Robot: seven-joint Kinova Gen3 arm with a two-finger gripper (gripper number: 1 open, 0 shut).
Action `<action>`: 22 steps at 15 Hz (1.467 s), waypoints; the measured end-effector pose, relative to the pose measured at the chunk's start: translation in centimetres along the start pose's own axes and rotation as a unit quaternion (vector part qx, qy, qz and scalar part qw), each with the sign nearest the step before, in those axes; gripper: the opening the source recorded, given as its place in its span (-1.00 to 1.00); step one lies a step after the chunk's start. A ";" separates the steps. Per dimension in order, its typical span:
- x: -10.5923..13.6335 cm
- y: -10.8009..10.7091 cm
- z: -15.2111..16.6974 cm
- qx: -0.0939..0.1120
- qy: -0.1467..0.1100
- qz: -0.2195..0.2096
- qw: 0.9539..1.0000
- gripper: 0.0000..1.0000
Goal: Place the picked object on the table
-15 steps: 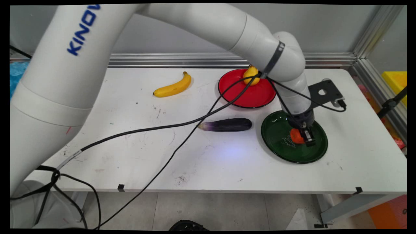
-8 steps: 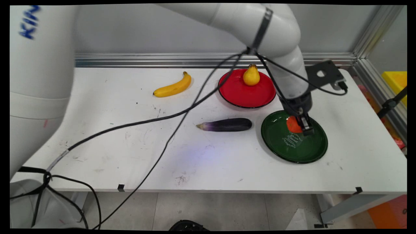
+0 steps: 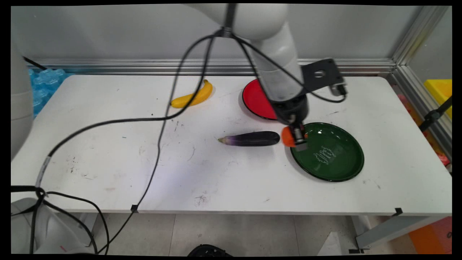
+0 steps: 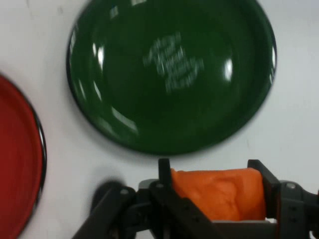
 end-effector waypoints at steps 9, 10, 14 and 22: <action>-6.1 1.2 1.2 -0.018 -0.033 0.022 0.999 -1.00; -6.5 1.3 2.0 -0.020 -0.037 0.023 0.999 -1.00; -7.5 1.6 5.1 -0.030 -0.044 0.027 0.998 -1.00; -8.3 1.2 7.2 -0.039 -0.037 0.039 0.998 1.00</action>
